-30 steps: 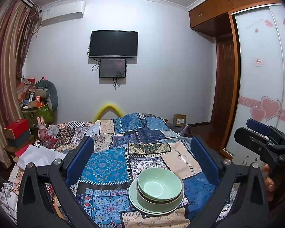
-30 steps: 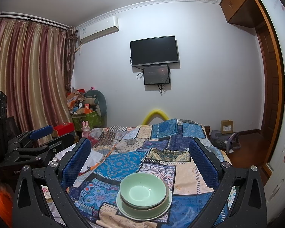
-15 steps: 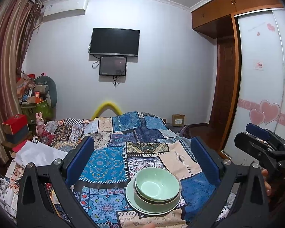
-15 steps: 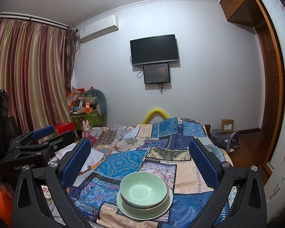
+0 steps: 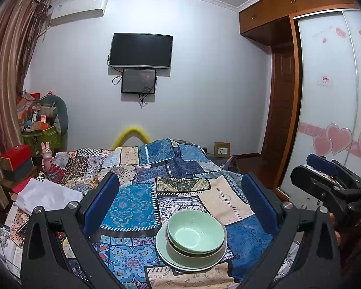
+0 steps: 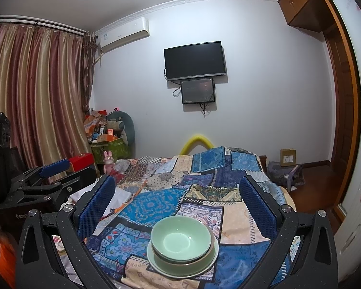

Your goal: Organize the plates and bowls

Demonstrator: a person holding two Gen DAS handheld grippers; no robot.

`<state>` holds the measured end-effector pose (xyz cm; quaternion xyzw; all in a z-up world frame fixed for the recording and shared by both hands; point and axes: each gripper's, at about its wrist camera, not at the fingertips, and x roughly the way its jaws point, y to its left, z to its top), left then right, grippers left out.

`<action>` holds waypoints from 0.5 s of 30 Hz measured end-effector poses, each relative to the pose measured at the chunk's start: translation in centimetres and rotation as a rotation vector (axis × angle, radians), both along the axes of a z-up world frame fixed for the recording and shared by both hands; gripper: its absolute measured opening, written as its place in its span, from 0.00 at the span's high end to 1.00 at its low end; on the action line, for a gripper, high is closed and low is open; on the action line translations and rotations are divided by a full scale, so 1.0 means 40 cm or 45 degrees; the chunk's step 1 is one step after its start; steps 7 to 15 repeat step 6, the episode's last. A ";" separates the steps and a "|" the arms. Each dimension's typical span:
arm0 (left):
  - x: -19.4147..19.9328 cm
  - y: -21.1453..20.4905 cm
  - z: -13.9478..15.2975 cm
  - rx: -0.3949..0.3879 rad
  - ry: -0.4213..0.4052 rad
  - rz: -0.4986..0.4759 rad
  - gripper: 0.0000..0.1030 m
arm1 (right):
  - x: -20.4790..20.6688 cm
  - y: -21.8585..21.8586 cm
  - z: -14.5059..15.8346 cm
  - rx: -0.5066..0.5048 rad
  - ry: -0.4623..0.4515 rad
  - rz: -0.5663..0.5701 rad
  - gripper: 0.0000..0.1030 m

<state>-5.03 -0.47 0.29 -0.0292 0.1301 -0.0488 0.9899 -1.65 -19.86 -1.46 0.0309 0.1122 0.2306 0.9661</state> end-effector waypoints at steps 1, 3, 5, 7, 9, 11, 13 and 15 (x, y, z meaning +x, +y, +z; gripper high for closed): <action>0.000 0.003 0.000 -0.002 -0.003 0.000 0.00 | 0.002 0.001 0.000 -0.001 0.001 0.000 0.00; -0.001 0.004 -0.002 -0.004 -0.011 0.004 0.00 | 0.005 0.001 0.000 -0.001 0.003 0.001 0.00; 0.002 0.008 -0.004 -0.012 -0.007 -0.002 0.00 | 0.006 0.003 0.000 -0.003 0.005 -0.002 0.00; 0.003 0.010 -0.004 -0.017 -0.003 -0.006 0.00 | 0.007 0.003 -0.001 -0.004 0.007 -0.001 0.00; 0.003 0.010 -0.004 -0.017 -0.003 -0.006 0.00 | 0.007 0.003 -0.001 -0.004 0.007 -0.001 0.00; 0.003 0.010 -0.004 -0.017 -0.003 -0.006 0.00 | 0.007 0.003 -0.001 -0.004 0.007 -0.001 0.00; 0.003 0.010 -0.004 -0.017 -0.003 -0.006 0.00 | 0.007 0.003 -0.001 -0.004 0.007 -0.001 0.00; 0.003 0.010 -0.004 -0.017 -0.003 -0.006 0.00 | 0.007 0.003 -0.001 -0.004 0.007 -0.001 0.00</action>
